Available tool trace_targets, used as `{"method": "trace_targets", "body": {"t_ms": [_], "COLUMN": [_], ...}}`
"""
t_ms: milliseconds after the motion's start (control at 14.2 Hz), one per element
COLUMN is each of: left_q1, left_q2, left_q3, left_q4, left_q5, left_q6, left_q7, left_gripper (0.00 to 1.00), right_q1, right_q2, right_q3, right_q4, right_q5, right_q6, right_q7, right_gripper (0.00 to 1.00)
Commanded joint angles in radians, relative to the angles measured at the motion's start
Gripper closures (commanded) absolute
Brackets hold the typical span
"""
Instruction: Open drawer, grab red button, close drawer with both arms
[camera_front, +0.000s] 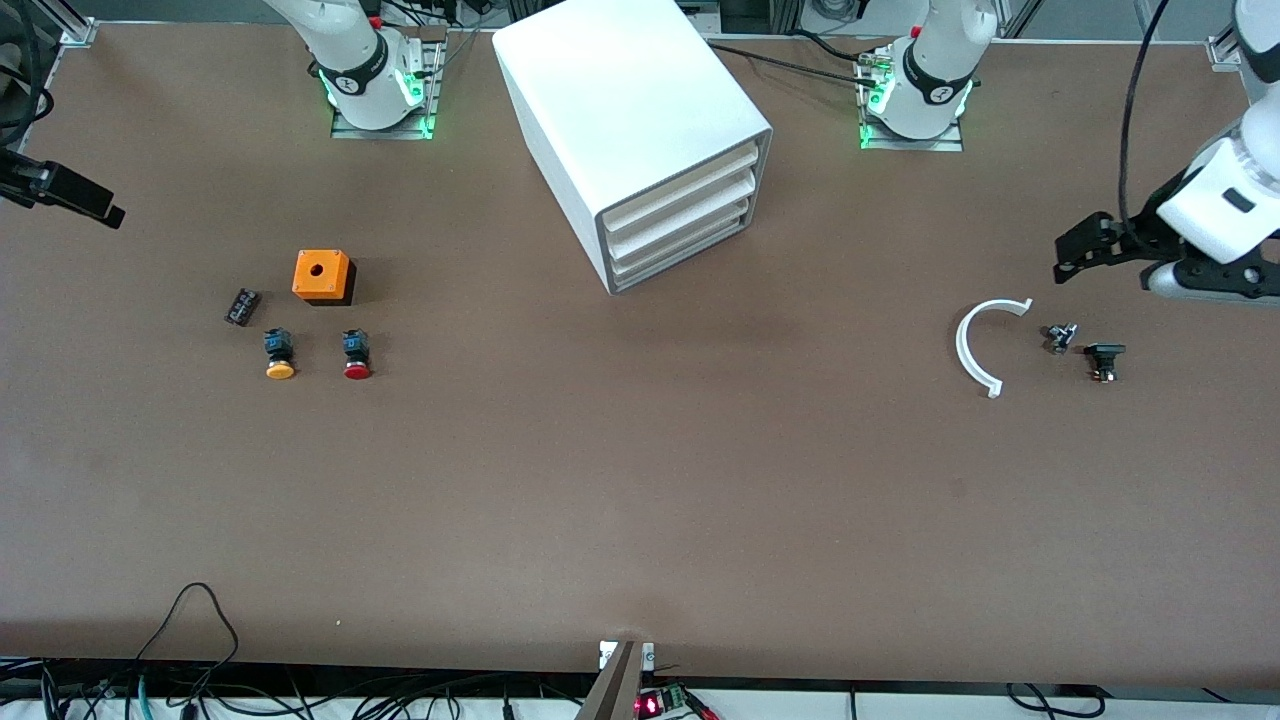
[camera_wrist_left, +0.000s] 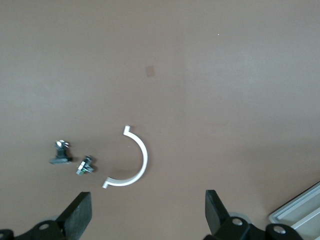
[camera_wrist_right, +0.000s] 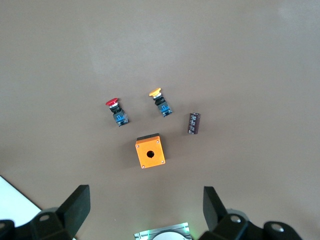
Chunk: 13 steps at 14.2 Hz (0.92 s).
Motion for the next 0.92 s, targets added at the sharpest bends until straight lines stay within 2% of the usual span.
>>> {"method": "trace_targets", "body": {"t_ms": [0, 141, 352, 846], "left_q1": [0.020, 0.018, 0.015, 0.018], "left_q2": [-0.006, -0.003, 0.041, 0.043], "left_q3": [0.025, 0.023, 0.022, 0.023], "left_q4": [0.018, 0.021, 0.104, 0.109], "left_q5": [0.010, 0.001, -0.001, -0.015], "left_q6": [-0.018, -0.029, -0.084, -0.121], "left_q7": [0.091, 0.086, 0.085, 0.085], "left_gripper": [0.00, 0.00, 0.00, 0.00], "right_q1": [-0.001, 0.000, 0.000, 0.000], "right_q2": [-0.047, -0.046, -0.047, -0.049], "right_q3": [0.003, 0.008, 0.009, 0.012], "right_q4": [-0.063, -0.051, -0.046, -0.049], "right_q5": [0.000, -0.003, -0.009, 0.010], "right_q6": [0.047, 0.041, 0.046, 0.044], "right_q7": [-0.098, -0.106, -0.118, -0.141], "right_gripper": [0.00, 0.00, 0.00, 0.00]}}
